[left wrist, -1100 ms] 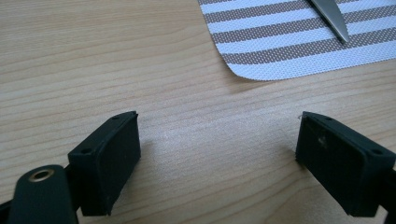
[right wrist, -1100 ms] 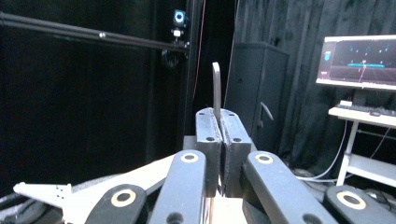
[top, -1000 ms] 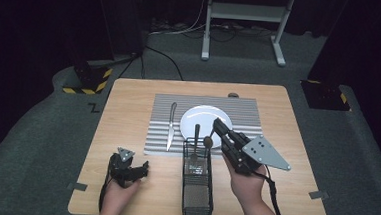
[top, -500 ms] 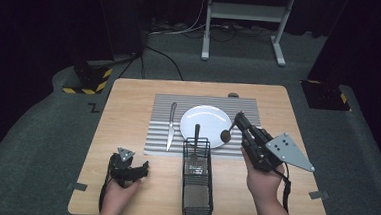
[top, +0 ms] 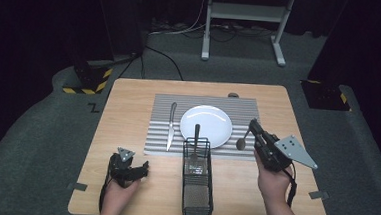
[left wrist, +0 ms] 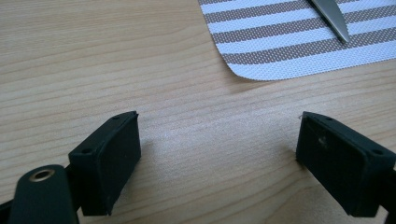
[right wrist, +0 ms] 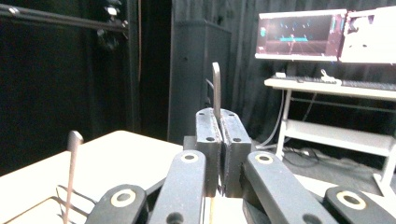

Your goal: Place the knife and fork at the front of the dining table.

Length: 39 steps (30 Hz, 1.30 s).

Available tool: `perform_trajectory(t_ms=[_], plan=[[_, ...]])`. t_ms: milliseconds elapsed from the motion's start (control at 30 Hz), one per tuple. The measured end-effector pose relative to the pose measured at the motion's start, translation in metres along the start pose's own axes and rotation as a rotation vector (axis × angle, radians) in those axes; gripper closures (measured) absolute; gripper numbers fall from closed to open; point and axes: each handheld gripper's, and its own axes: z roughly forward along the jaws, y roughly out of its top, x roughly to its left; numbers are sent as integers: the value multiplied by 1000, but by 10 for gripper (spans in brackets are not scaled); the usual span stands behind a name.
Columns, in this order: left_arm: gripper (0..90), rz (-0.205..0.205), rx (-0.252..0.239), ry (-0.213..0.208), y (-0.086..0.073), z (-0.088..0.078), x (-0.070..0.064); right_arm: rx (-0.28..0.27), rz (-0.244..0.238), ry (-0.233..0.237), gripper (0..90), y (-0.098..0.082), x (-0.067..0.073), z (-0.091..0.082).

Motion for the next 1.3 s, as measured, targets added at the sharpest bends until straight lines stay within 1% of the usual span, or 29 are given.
perform_trajectory(t_ms=[100,133,167,300,400,500,700,800,1200,1233,1267,1300], plan=[[140,0,0,1,0,0,0,35,3,-17,882,-12,-6,3],[140,0,0,1,0,0,0,35,3,-17,882,-12,-6,3],[140,0,0,1,0,0,0,59,6,-29,882,-21,-10,6],[140,0,0,1,0,0,0,103,26,-37,882,-34,-16,13],[140,0,0,1,0,0,0,137,24,-41,883,-43,-18,19],[140,0,0,0,0,0,0,158,26,-43,882,-48,-18,24],[140,1,0,-1,0,0,0,187,32,-47,882,-53,-20,31],[140,1,0,-1,0,0,0,199,46,-46,882,-56,-21,35],[140,1,0,-3,0,0,0,211,68,-59,882,-60,-24,57],[140,1,0,-3,0,0,0,211,68,-59,882,-60,-24,57],[140,2,0,-2,0,0,0,215,72,-62,882,-61,-26,63],[140,2,0,-2,0,0,0,215,72,-62,882,-61,-26,63]])
